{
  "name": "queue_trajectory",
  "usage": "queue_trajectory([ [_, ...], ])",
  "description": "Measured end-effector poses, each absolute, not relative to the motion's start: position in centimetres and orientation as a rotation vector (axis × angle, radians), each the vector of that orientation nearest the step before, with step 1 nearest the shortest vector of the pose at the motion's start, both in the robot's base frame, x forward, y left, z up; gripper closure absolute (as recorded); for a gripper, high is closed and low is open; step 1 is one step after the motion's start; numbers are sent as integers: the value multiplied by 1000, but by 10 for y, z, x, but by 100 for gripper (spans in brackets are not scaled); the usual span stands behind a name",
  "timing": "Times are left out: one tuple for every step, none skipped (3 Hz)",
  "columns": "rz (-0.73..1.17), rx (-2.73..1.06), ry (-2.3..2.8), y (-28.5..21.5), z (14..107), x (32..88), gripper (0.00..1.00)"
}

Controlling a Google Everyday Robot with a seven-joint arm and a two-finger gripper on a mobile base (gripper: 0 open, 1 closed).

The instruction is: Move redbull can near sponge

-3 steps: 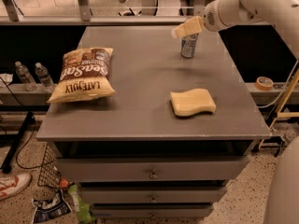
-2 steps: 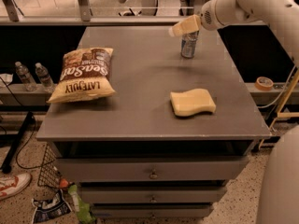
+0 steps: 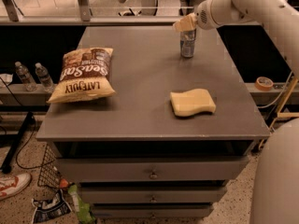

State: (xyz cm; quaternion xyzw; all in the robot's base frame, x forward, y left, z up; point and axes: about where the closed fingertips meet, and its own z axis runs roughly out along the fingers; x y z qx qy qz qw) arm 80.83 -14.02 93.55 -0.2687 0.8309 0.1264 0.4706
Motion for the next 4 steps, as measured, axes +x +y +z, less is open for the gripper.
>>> queue_trajectory([
  [327,-676,2008,-132,940,806,65],
  [330,-700,1940,-132,961,787,88],
  [307,-718,1880,-136,986,750,100],
  [314,-783,1888,-127,992,713,100],
])
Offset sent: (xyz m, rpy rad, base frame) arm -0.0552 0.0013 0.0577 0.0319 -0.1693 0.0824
